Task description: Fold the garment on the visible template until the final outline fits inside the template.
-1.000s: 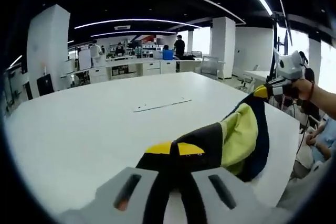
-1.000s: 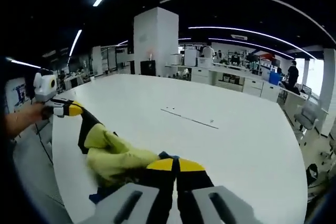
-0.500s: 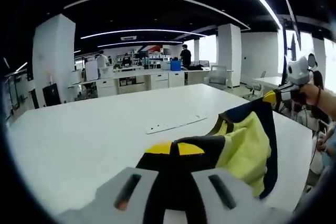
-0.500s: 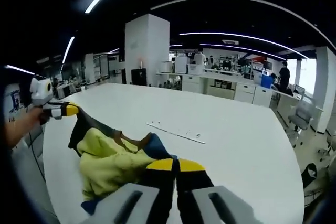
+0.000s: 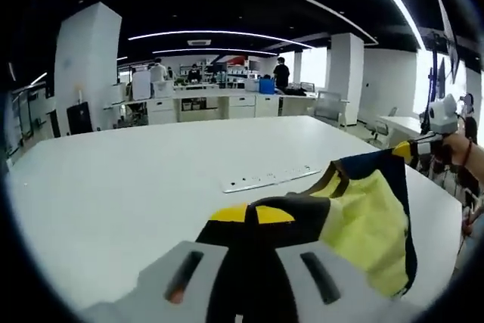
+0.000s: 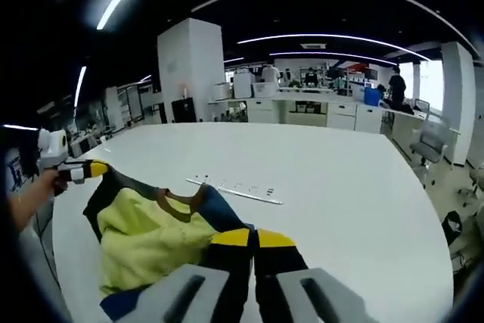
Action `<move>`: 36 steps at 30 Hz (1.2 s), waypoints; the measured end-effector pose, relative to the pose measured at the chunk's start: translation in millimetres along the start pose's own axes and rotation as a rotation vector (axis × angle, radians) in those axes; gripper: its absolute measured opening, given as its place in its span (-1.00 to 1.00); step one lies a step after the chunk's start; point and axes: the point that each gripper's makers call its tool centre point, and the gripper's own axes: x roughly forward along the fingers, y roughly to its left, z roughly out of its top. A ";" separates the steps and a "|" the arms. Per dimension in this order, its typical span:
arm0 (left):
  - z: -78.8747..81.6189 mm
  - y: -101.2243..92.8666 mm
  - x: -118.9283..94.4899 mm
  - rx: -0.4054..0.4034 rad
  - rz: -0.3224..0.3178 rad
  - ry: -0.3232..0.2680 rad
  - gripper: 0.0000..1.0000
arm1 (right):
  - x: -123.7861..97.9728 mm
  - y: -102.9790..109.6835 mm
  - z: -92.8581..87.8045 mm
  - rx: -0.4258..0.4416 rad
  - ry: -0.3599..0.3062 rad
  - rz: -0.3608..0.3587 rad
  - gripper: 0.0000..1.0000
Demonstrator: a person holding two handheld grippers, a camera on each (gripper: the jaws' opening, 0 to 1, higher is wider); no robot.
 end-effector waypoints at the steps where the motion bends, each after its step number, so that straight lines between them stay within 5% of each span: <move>1: -0.5 1.6 4.0 0.001 0.001 0.005 -1.00 | 3.3 -2.0 -1.5 0.004 0.006 -0.004 -1.00; 9: -3.8 9.1 43.8 0.087 -0.012 0.021 -1.00 | 35.5 -18.8 -19.9 0.045 0.056 -0.022 -1.00; 20: -36.8 31.1 85.2 0.142 0.015 0.146 -1.00 | 58.6 -34.0 -47.0 0.054 0.126 -0.060 -1.00; 24: -58.3 41.9 89.8 0.126 0.051 0.228 -1.00 | 61.0 -39.7 -59.2 0.061 0.164 -0.073 -1.00; 36: -85.0 50.8 95.7 0.127 0.073 0.290 -1.00 | 67.6 -42.1 -74.1 0.082 0.199 -0.062 -1.00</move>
